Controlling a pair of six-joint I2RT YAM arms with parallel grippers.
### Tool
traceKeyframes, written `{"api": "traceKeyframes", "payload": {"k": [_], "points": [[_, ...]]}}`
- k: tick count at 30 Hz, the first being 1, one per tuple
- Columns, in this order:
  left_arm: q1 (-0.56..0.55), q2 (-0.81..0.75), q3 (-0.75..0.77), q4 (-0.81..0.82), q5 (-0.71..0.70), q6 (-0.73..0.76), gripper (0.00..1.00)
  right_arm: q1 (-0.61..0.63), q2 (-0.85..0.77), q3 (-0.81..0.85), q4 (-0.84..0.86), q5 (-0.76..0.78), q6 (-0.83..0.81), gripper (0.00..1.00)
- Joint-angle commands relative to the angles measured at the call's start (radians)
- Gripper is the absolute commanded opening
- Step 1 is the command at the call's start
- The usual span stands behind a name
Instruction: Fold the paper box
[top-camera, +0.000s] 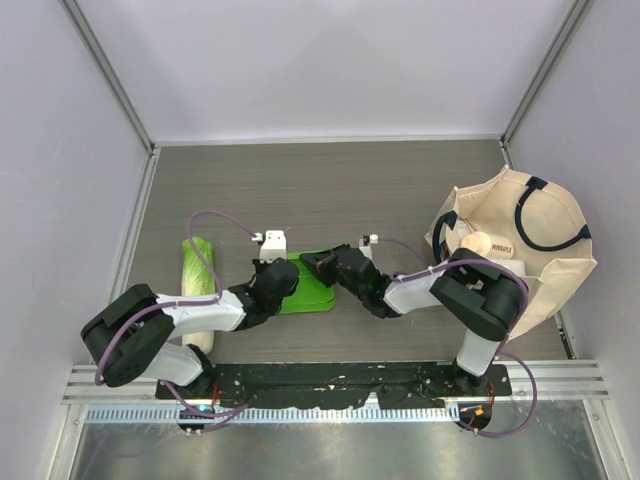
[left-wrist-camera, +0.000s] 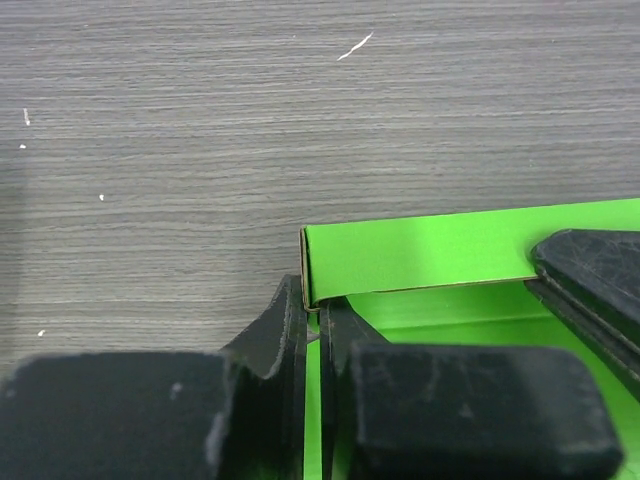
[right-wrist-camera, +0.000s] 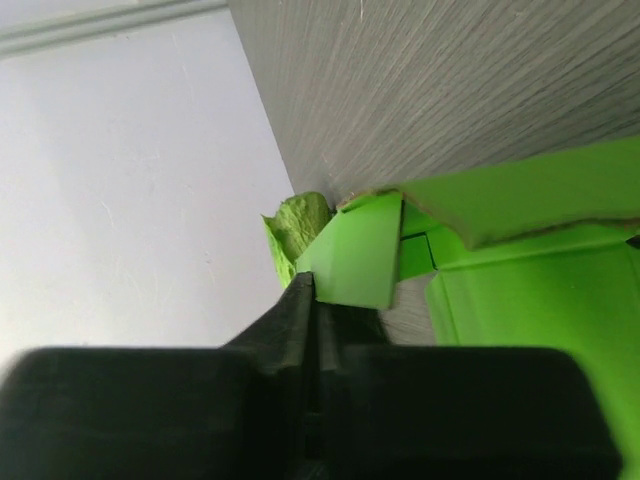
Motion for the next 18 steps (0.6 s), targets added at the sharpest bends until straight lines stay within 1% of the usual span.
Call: {"api": "traceKeyframes", "payload": {"k": [1,2,3,4,5,6,7,8,9,10,11,13,14,16,18], "points": [[0.005,0.004,-0.023,0.123,-0.056,0.071,0.00,-0.022,-0.078,-0.003,-0.044,-0.064,-0.161,0.21],[0.005,0.002,-0.026,0.126,-0.054,0.077,0.00,-0.056,-0.094,0.002,-0.098,-0.102,-0.295,0.28],[0.004,-0.002,-0.030,0.123,-0.054,0.077,0.00,-0.080,-0.113,0.014,-0.148,-0.194,-0.372,0.30],[0.004,-0.004,-0.035,0.123,-0.053,0.079,0.00,-0.099,-0.177,0.026,-0.221,-0.218,-0.464,0.35],[0.004,-0.012,-0.038,0.123,-0.053,0.080,0.00,-0.113,-0.227,0.043,-0.386,-0.224,-0.545,0.43],[0.005,-0.018,-0.046,0.123,-0.050,0.082,0.00,-0.143,-0.271,0.053,-0.465,-0.224,-0.721,0.47],[0.005,-0.022,-0.049,0.125,-0.045,0.083,0.00,-0.155,-0.354,0.068,-0.548,-0.259,-0.801,0.49],[0.005,-0.029,-0.050,0.123,-0.043,0.086,0.00,-0.168,-0.389,0.101,-0.700,-0.259,-0.872,0.53],[0.004,-0.035,-0.050,0.120,-0.042,0.091,0.00,-0.185,-0.417,0.115,-0.766,-0.261,-0.994,0.58],[0.005,-0.038,-0.050,0.112,-0.043,0.086,0.00,-0.195,-0.445,0.132,-0.827,-0.287,-1.035,0.60],[0.004,-0.047,-0.050,0.105,-0.040,0.085,0.00,-0.200,-0.466,0.170,-0.928,-0.301,-1.076,0.61],[0.005,-0.058,-0.050,0.097,-0.037,0.080,0.00,-0.202,-0.456,0.230,-1.030,-0.307,-1.142,0.61],[0.004,-0.061,-0.050,0.088,-0.037,0.079,0.00,-0.199,-0.430,0.290,-1.089,-0.307,-1.147,0.63],[0.004,-0.071,-0.049,0.079,-0.040,0.074,0.00,-0.188,-0.410,0.353,-1.113,-0.287,-1.141,0.63],[0.005,-0.082,-0.052,0.077,-0.046,0.071,0.00,-0.182,-0.370,0.381,-1.096,-0.279,-1.141,0.63]]}}
